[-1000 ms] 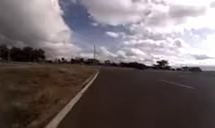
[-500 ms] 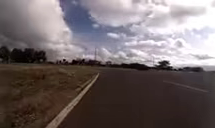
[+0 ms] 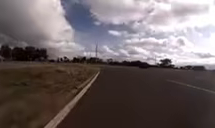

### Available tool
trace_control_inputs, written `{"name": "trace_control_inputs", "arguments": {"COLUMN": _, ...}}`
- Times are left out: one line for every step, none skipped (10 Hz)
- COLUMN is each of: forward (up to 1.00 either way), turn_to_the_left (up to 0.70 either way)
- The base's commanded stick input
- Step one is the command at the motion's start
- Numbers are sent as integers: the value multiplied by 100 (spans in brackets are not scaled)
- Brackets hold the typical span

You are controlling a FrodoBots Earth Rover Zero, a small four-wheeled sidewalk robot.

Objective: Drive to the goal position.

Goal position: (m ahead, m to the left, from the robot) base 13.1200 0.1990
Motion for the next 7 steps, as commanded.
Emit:
{"name": "trace_control_inputs", "arguments": {"forward": 74, "turn_to_the_left": -31}}
{"name": "trace_control_inputs", "arguments": {"forward": 74, "turn_to_the_left": -19}}
{"name": "trace_control_inputs", "arguments": {"forward": 73, "turn_to_the_left": -2}}
{"name": "trace_control_inputs", "arguments": {"forward": 75, "turn_to_the_left": 0}}
{"name": "trace_control_inputs", "arguments": {"forward": 74, "turn_to_the_left": 0}}
{"name": "trace_control_inputs", "arguments": {"forward": 73, "turn_to_the_left": 0}}
{"name": "trace_control_inputs", "arguments": {"forward": 74, "turn_to_the_left": 0}}
